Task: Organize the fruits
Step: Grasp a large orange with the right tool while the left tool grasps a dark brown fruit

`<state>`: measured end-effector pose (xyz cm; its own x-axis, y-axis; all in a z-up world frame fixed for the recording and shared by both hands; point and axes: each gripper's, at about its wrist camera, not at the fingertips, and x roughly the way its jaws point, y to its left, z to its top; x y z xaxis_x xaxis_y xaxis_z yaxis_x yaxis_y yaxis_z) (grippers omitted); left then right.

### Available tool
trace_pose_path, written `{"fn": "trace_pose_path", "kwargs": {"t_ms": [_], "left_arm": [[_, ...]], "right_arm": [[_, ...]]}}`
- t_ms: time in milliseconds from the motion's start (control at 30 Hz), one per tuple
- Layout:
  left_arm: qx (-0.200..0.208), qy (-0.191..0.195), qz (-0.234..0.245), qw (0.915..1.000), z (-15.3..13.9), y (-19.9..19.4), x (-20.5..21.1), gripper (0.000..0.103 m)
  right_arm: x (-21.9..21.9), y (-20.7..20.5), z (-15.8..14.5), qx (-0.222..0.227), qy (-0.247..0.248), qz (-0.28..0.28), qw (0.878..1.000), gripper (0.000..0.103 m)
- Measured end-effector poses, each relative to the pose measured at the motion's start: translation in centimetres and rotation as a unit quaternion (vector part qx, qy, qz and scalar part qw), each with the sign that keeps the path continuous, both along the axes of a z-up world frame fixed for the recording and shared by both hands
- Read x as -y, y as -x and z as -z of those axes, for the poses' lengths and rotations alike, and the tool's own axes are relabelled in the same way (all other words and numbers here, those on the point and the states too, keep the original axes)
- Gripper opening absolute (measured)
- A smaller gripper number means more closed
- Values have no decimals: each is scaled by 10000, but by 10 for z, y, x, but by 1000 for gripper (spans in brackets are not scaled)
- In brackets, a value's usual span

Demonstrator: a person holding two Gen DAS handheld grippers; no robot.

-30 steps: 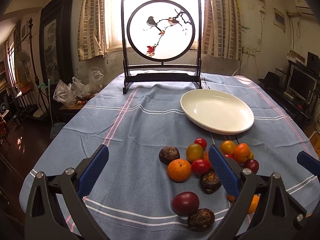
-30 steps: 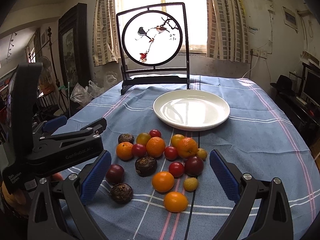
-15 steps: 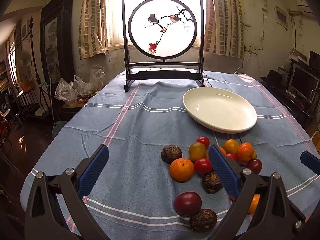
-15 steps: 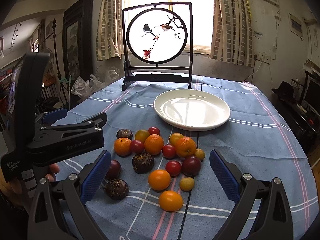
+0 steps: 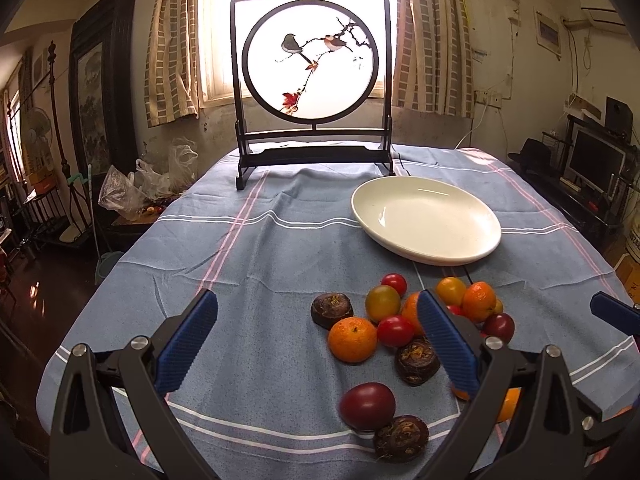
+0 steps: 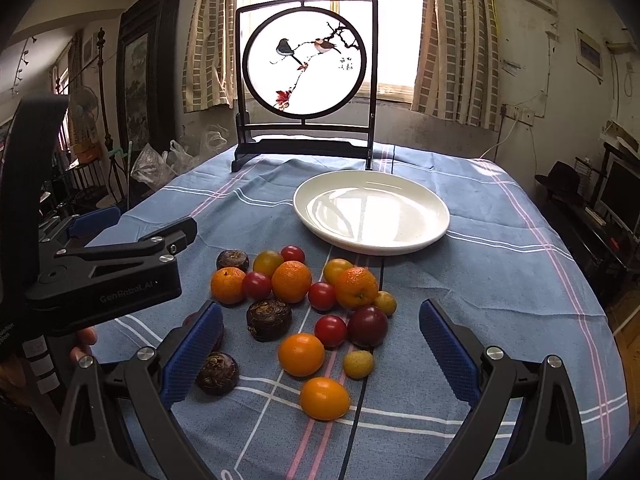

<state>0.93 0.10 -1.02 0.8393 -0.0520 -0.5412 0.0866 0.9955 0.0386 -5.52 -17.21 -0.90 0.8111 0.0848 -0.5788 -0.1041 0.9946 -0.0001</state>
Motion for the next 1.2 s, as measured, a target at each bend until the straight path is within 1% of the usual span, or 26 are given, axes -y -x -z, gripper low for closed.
{"fn": "trace_pose_path", "kwargs": {"t_ms": [167,233,300,367,433,500,533,567,667,733,767,833,867,933,1000,1033,1167,1200], "left_arm": [[84,-81,145,9998,0,6,2,98],[75,-144,199,9997,0,6,1,98],[99,-208,200,9995,1,8,-3,98],[95,-246,223,9994,2,9,-7,98],[91,-324,302,9990,3,10,-10,98],[0,-405,494,9980,7,14,-10,98],[-73,-416,673,9968,10,17,-9,98],[-148,-446,866,9951,14,20,-7,98],[-279,-647,1355,9883,24,34,2,98],[-440,-616,1602,9842,30,40,4,98],[-520,-587,1666,9829,33,41,6,98],[-637,-587,1753,9807,39,44,9,98],[-684,-581,1803,9795,41,46,12,98],[-845,-534,1911,9765,47,46,16,98],[-1002,-537,2007,9730,53,45,20,98],[-1063,-551,2031,9718,56,45,22,98],[-1282,-434,2154,9671,63,42,28,98],[-1337,-387,2173,9661,65,40,30,98]], "right_arm": [[3,-2,1,-42,7,-18,10000,99],[6,-3,1,-71,59,-144,9999,99],[10,-2,1,-109,236,-330,9991,99],[18,-1,2,-226,294,-451,9983,99],[28,-2,5,-456,176,-596,9970,99],[39,2,10,-601,-2,-722,9956,99],[43,5,13,-639,-71,-790,9948,99],[45,8,17,-689,-51,-819,9942,99],[45,10,37,-1094,205,-935,9894,99],[44,9,49,-1294,252,-964,9866,97],[42,8,54,-1364,247,-996,9853,95],[37,4,60,-1510,168,-1149,9817,82],[35,2,63,-1571,125,-1205,9801,78],[30,-4,69,-1698,30,-1351,9762,61],[24,-10,76,-1893,26,-1417,9716,55],[22,-13,79,-1944,26,-1424,9705,54],[21,-19,84,-1862,67,-1422,9721,52],[21,-20,83,-1853,55,-1450,9719,47]]}}
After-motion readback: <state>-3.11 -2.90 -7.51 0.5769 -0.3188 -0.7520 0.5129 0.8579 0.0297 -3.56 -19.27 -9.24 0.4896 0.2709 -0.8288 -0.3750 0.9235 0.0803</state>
